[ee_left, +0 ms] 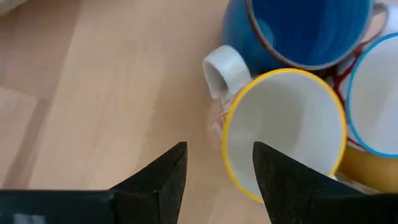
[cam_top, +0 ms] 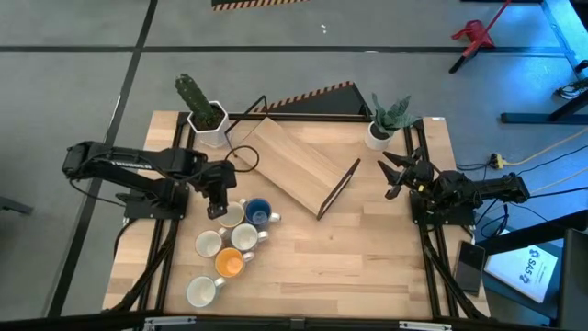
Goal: Place coffee mugs
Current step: Put the orange patterned mug on the shelf
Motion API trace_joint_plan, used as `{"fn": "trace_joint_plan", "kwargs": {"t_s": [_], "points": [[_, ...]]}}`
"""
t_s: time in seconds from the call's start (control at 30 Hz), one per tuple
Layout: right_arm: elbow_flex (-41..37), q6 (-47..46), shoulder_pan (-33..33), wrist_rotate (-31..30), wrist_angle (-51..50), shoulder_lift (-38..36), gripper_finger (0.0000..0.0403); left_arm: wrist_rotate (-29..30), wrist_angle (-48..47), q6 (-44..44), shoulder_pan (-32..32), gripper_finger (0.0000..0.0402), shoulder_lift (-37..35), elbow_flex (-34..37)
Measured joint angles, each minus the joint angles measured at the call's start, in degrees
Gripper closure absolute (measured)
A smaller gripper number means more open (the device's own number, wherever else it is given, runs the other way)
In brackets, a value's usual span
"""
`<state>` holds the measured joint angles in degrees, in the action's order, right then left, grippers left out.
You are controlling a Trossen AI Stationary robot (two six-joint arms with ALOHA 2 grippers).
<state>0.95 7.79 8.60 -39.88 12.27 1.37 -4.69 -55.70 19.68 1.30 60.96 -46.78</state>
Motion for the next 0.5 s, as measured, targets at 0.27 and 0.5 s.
{"fn": "trace_joint_plan", "kwargs": {"t_s": [0.27,0.5], "points": [[0.0,0.0,0.0,0.0,-0.5,0.0,0.0253,-0.4,0.2,0.3,-2.0,0.0224,6.2,0.0],[0.0,0.0,0.0,0.0,-0.5,0.0,0.0253,1.0,0.6,0.8,-2.2,0.0270,9.3,0.0]]}}
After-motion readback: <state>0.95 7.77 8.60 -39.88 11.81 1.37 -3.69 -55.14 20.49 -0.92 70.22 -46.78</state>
